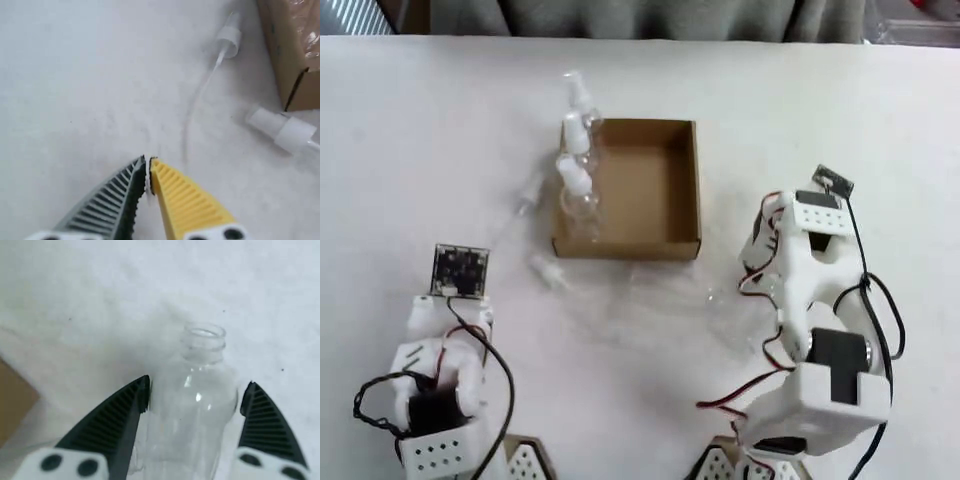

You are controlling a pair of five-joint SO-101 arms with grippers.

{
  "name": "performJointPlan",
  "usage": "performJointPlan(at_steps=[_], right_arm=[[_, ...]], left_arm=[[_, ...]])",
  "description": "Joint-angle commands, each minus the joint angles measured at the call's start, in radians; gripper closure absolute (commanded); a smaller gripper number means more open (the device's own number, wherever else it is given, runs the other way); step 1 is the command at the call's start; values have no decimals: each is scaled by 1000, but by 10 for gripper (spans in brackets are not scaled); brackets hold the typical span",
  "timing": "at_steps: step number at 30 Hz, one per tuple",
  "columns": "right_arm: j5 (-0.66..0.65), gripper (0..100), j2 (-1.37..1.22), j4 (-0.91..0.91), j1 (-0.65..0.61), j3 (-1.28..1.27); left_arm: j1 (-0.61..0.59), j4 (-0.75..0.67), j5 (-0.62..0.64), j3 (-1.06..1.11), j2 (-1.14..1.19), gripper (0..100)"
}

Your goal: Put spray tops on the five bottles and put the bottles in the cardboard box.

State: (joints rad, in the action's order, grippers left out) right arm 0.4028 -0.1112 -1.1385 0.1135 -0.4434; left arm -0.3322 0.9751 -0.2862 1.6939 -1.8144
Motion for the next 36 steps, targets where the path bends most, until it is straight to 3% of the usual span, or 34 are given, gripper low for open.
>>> performJointPlan(at_steps=[1,6,10,13,15,21,27,36], right_arm=[[5,729,-1,16,24,37],[2,772,-1,12,24,37],[-63,998,-1,8,24,64],[-143,939,-1,-62,38,121],[-198,961,-1,-117,53,183],[-746,982,-10,-274,136,381],[-1062,982,-10,-364,205,439],[-1100,981,-12,-240,372,388]], left_arm=[[12,0,-6,-2,-12,972],[12,0,-6,-2,-12,972],[12,0,-6,-2,-12,972],[12,0,-6,-2,-12,972],[12,0,-6,-2,-12,972],[12,0,-6,-2,-12,972],[12,0,-6,-2,-12,972],[12,0,-6,-2,-12,972]])
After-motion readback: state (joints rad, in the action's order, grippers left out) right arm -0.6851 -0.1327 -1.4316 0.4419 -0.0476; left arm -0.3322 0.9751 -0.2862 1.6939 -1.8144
